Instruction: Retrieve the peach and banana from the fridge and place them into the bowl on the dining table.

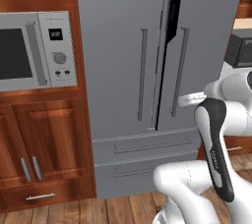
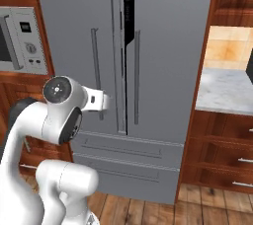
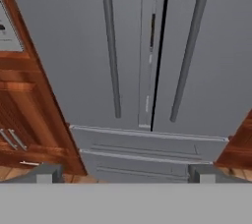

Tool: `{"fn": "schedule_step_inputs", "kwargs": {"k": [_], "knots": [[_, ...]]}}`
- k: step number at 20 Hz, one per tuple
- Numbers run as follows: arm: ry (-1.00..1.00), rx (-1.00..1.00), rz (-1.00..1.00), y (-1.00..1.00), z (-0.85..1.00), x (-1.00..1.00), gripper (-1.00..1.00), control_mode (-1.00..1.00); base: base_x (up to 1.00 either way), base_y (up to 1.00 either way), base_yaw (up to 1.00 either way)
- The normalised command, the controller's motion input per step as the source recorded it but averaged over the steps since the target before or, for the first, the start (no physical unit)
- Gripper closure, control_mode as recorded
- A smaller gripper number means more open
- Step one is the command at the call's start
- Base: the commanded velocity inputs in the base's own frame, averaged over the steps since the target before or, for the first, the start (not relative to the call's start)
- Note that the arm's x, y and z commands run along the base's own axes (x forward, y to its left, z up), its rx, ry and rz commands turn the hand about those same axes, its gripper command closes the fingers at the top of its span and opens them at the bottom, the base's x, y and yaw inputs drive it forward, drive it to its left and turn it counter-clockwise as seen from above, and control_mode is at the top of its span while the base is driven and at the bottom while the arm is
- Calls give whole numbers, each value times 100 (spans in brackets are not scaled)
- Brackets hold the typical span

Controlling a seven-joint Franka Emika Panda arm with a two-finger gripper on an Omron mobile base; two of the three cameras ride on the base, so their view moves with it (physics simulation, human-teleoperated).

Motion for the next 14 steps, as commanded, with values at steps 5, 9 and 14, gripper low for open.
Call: {"fn": "schedule_step_inputs", "kwargs": {"k": [5,9,14], "knots": [[0,7,-1,-65,0,51,-100,-100,0,0,0],[0,6,-3,-40,0,72,-100,-100,0,0,0],[3,4,-6,-7,0,89,-100,-100,0,0,0]]}}
